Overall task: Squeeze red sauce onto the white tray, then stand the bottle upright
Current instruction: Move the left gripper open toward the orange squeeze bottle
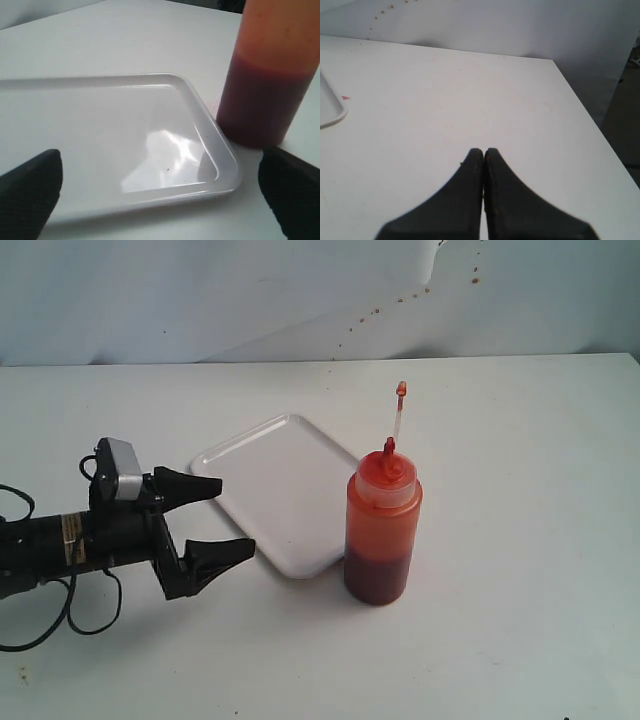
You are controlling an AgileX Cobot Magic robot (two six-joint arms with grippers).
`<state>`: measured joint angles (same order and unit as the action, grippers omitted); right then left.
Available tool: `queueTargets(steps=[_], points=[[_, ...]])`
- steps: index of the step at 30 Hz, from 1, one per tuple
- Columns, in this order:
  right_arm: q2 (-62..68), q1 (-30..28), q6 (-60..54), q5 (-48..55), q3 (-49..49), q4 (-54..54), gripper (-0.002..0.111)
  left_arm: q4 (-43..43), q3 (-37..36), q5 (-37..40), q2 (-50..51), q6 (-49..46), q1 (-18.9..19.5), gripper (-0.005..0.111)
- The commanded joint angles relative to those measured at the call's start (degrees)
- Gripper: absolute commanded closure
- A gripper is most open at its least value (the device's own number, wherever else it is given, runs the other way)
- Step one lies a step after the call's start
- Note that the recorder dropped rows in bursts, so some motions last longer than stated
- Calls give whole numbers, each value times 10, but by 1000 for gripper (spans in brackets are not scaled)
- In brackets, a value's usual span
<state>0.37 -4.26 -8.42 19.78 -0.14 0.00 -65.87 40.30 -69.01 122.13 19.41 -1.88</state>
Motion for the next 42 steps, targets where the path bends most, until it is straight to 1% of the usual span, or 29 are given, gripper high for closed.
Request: queueTargets(steps=[1,4,6,8,10,12,15,18,21,26,31,37,42], points=[[-4,-4,-1,-2,1,6,108,5,14,-10,1,-1,-35,2],[-4,-4,-1,-2,1,6,108,12,36,0,1,-1,-67,2],[-4,-4,-1,-2,1,6,108,13,61,51,1,-1,-93,2],[-4,-4,-1,-2,1,6,108,14,81,81,1,0,-116,2],[-4,-4,-1,-2,1,6,108,14,92,93,1,0,-137,2],[-4,-4,-1,-2,1,6,108,12,100,111,1,3,-155,2],[-4,-4,-1,-2,1,6,108,19,100,141,3,2,-170,2],[-4,-4,-1,-2,1,6,108,19,100,133,18,-1,-170,2],[-4,-4,-1,-2,1,6,108,6,115,129,41,3,-170,2],[-4,-4,-1,-2,1,6,108,1,139,67,74,4,-170,2],[-4,-4,-1,-2,1,6,108,-22,161,53,106,2,-170,2],[-4,-4,0,-2,1,6,108,-31,187,-7,135,-2,-170,2],[-4,-4,0,-2,1,6,108,-44,202,-10,148,0,-170,2]])
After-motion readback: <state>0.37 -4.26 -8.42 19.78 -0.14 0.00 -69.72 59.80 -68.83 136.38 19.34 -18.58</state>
